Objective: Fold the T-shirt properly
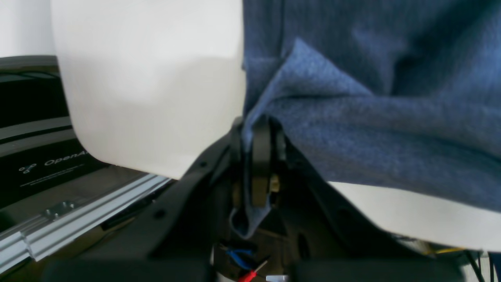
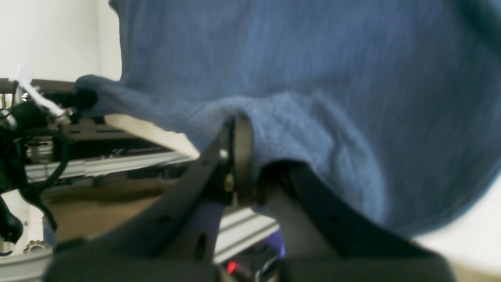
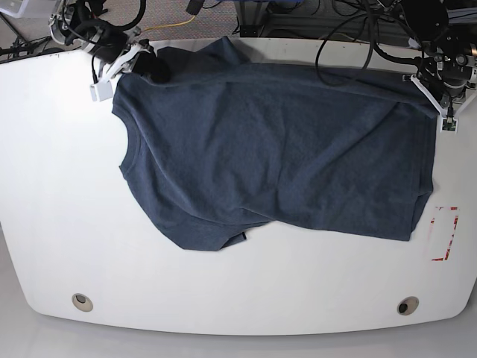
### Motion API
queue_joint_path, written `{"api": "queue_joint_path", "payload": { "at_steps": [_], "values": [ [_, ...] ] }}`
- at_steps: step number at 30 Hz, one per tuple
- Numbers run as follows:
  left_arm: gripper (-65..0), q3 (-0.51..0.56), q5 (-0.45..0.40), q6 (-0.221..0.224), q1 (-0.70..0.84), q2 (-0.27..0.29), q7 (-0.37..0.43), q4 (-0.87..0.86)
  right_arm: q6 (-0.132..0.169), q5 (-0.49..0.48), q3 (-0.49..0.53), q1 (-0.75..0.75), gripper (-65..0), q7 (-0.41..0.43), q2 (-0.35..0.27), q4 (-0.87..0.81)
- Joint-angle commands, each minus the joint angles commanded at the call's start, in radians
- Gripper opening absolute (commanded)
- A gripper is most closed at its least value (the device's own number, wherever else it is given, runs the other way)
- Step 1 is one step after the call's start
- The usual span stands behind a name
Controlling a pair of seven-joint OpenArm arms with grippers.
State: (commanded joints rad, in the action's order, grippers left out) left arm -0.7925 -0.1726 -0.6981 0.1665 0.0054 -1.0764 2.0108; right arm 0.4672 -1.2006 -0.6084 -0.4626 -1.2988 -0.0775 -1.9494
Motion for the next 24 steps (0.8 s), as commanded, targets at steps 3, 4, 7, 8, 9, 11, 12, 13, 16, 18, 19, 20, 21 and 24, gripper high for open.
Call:
{"api": "queue_joint_path", "payload": {
  "at_steps": [3, 4, 7, 8, 9, 11, 12, 13, 16, 18, 19, 20, 21, 24],
  "values": [
    [-65.0, -0.043, 0.005, 0.0, -0.052, 0.0, 0.0, -0.002, 0.0, 0.003, 0.0, 0.074, -65.0, 0.0, 0.0, 0.005],
    [-65.0, -0.049, 0.005, 0.0, -0.066, 0.0, 0.0, -0.002, 0.0, 0.003, 0.0, 0.094, -65.0, 0.002, 0.0, 0.005],
    [-65.0, -0.048, 0.0, 0.0, -0.11, 0.0, 0.0, -0.003, 0.0, 0.048, 0.005, 0.149, -65.0, 0.012, -0.002, 0.018],
    [-65.0, -0.048, 0.0, 0.0, -0.127, 0.0, 0.0, -0.003, 0.002, 0.077, 0.005, 0.173, -65.0, 0.011, -0.002, 0.032],
    [-65.0, -0.048, 0.0, 0.0, -0.144, 0.0, 0.0, -0.011, 0.002, 0.103, 0.005, 0.195, -65.0, 0.011, 0.002, 0.048],
    [-65.0, -0.046, 0.002, 0.0, -0.18, -0.006, 0.0, -0.04, 0.002, 0.14, 0.006, 0.236, -65.0, 0.011, 0.003, 0.095],
    [-65.0, -0.046, 0.002, 0.0, -0.193, -0.008, 0.0, -0.054, 0.002, 0.147, 0.006, 0.253, -65.0, 0.011, 0.003, 0.117],
    [-65.0, -0.046, 0.002, 0.0, -0.206, -0.008, 0.0, -0.066, 0.002, 0.155, 0.006, 0.27, -65.0, 0.012, 0.0, 0.138],
    [-64.9, -0.034, -0.002, 0.0, -0.242, -0.009, 0.002, -0.115, 0.002, 0.155, 0.006, 0.322, -65.0, 0.012, -0.017, 0.212],
    [-64.9, -0.008, -0.003, 0.0, -0.262, -0.035, 0.003, -0.16, 0.002, 0.155, 0.006, 0.364, -65.0, 0.014, -0.029, 0.261],
    [-64.9, 0.002, -0.003, 0.0, -0.269, -0.051, 0.003, -0.175, 0.002, 0.155, 0.006, 0.376, -65.0, 0.014, -0.029, 0.278],
    [-65.0, 0.009, 0.0, 0.0, -0.275, -0.061, 0.005, -0.193, 0.002, 0.157, 0.006, 0.388, -65.0, 0.014, -0.031, 0.292],
    [-65.0, 0.015, 0.002, 0.0, -0.282, -0.071, 0.005, -0.218, 0.002, 0.157, 0.006, 0.4, -65.0, 0.014, -0.037, 0.307],
    [-65.0, 0.017, 0.002, 0.0, -0.328, -0.086, 0.005, -0.302, 0.002, 0.158, 0.006, 0.434, -65.0, 0.014, -0.058, 0.374]
  ]
}}
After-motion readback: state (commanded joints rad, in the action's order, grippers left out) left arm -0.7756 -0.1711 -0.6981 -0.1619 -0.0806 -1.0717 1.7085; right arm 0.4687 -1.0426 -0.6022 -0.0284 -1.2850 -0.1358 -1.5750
